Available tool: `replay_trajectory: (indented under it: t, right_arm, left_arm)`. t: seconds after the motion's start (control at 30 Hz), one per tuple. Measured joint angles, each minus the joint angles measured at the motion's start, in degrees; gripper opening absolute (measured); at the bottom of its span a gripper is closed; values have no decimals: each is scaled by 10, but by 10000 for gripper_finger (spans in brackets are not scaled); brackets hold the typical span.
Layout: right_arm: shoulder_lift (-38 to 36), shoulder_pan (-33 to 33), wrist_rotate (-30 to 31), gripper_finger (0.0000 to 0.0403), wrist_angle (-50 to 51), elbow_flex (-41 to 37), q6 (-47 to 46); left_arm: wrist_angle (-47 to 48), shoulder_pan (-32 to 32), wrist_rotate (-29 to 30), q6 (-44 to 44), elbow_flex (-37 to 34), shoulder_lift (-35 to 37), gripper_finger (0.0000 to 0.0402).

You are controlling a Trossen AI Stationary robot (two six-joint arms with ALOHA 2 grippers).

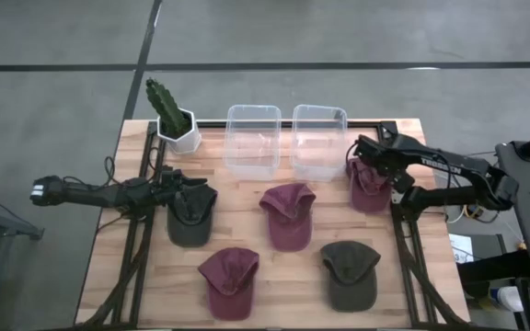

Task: Pick & Place hat
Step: Put the right red cap into the right transparent bin

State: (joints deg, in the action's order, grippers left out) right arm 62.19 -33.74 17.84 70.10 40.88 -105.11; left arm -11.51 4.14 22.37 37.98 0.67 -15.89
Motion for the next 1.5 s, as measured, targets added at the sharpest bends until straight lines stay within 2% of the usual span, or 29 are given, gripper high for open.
replay_trajectory:
  t: [0.17, 0.33, 0.97, 1.1, 1.2, 1.3, 1.5]
  right_arm:
    - [-15, 50, -15, 295, -2, -1, -7]
    - [3, 106, -17, 290, -13, -1, -42]
    - [25, 301, -85, 294, -34, -2, -31]
    - [25, 334, -68, 289, -97, -2, -20]
    - [25, 350, -30, 285, -147, -2, 7]
    - [25, 353, 8, 283, -150, -2, 21]
    - [30, 353, 16, 288, -143, -11, 37]
  left_arm:
    - [0, 0, 0, 0, 0, 0, 155]
    - [0, 0, 0, 0, 0, 0, 155]
    - [0, 0, 0, 0, 0, 0, 155]
    - [0, 0, 0, 0, 0, 0, 155]
    - [0, 0, 0, 0, 0, 0, 155]
    - [0, 0, 0, 0, 0, 0, 155]
    - [0, 0, 0, 16, 0, 0, 155]
